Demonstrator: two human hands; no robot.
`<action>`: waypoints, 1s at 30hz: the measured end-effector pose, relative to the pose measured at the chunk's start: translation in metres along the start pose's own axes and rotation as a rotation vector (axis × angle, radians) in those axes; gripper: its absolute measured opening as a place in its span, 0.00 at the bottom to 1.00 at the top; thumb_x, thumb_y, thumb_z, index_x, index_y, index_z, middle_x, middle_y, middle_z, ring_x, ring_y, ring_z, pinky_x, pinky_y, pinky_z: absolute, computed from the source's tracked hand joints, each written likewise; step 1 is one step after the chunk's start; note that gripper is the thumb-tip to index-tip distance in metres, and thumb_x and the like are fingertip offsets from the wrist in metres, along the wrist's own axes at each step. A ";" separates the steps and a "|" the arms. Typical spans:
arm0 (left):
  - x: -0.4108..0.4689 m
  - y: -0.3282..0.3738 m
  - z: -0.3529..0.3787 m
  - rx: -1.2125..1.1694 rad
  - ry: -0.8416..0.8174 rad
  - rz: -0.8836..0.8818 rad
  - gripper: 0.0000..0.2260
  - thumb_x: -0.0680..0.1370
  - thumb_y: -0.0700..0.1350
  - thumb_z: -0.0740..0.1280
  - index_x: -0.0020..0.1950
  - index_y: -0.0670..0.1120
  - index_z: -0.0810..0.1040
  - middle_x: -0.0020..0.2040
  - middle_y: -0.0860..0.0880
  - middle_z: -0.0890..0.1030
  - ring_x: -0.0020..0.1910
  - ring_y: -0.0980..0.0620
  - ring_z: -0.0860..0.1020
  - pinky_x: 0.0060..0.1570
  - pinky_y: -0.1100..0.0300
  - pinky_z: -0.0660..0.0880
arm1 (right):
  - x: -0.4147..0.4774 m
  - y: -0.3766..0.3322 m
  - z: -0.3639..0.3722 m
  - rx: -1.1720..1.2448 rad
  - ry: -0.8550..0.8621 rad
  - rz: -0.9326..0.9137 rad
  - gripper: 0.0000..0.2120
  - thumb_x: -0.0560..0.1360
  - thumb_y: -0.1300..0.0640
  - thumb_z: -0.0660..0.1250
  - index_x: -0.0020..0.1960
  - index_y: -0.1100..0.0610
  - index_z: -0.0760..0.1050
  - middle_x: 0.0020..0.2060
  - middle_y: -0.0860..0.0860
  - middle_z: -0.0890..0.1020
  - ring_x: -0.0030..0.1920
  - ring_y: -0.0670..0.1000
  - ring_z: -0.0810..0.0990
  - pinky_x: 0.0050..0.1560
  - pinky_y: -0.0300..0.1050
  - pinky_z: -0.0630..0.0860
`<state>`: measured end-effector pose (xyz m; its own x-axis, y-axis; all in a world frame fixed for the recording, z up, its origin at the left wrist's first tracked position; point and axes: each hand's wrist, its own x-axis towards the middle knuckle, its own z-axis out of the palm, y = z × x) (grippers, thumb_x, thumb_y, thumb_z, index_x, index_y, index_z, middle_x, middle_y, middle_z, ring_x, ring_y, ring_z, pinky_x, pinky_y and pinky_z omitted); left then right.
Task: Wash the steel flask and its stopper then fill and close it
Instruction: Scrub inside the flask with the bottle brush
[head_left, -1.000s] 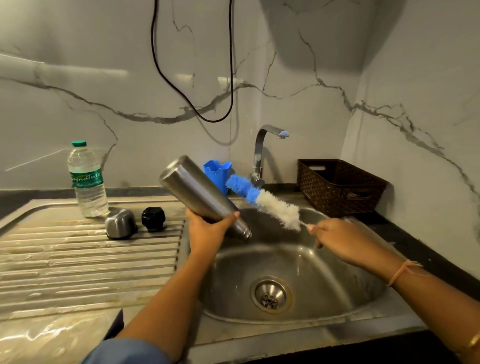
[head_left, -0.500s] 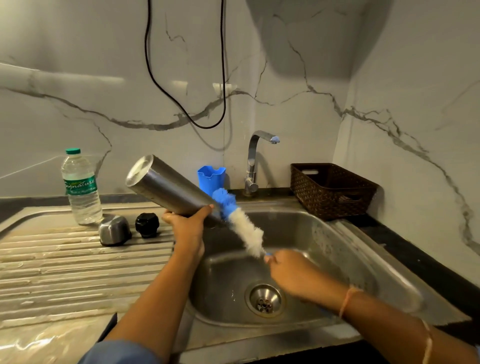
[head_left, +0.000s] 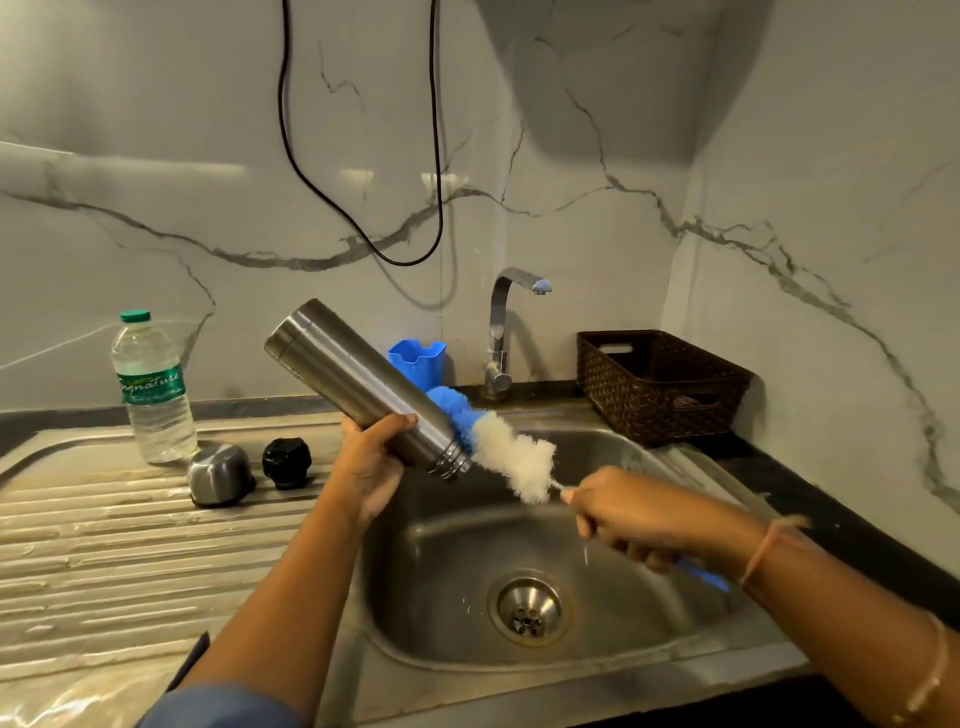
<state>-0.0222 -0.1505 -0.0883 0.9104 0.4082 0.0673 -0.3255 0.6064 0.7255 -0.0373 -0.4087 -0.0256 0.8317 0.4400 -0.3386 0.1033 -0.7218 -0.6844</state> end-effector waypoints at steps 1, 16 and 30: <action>-0.001 0.000 0.002 -0.030 -0.031 -0.025 0.41 0.62 0.34 0.74 0.72 0.42 0.60 0.64 0.39 0.74 0.58 0.43 0.77 0.42 0.52 0.81 | 0.003 0.000 -0.009 0.019 -0.001 0.016 0.17 0.81 0.48 0.53 0.39 0.55 0.69 0.24 0.47 0.64 0.20 0.43 0.58 0.19 0.34 0.54; -0.016 -0.009 0.016 -0.394 0.003 0.022 0.36 0.60 0.37 0.77 0.65 0.41 0.69 0.55 0.40 0.80 0.53 0.43 0.81 0.60 0.47 0.74 | 0.043 0.031 -0.032 0.577 -0.310 0.080 0.19 0.81 0.50 0.55 0.34 0.57 0.68 0.20 0.46 0.60 0.17 0.41 0.56 0.15 0.31 0.52; -0.008 -0.025 0.001 0.380 0.156 0.226 0.28 0.63 0.38 0.78 0.60 0.46 0.72 0.57 0.46 0.79 0.56 0.49 0.78 0.60 0.51 0.74 | 0.020 0.014 -0.011 1.073 -0.401 0.142 0.19 0.80 0.51 0.54 0.33 0.58 0.65 0.17 0.46 0.60 0.13 0.42 0.58 0.14 0.28 0.53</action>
<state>-0.0208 -0.1692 -0.1061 0.7686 0.6168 0.1696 -0.3680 0.2094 0.9059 -0.0132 -0.4155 -0.0349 0.5456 0.6682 -0.5058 -0.6540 -0.0378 -0.7555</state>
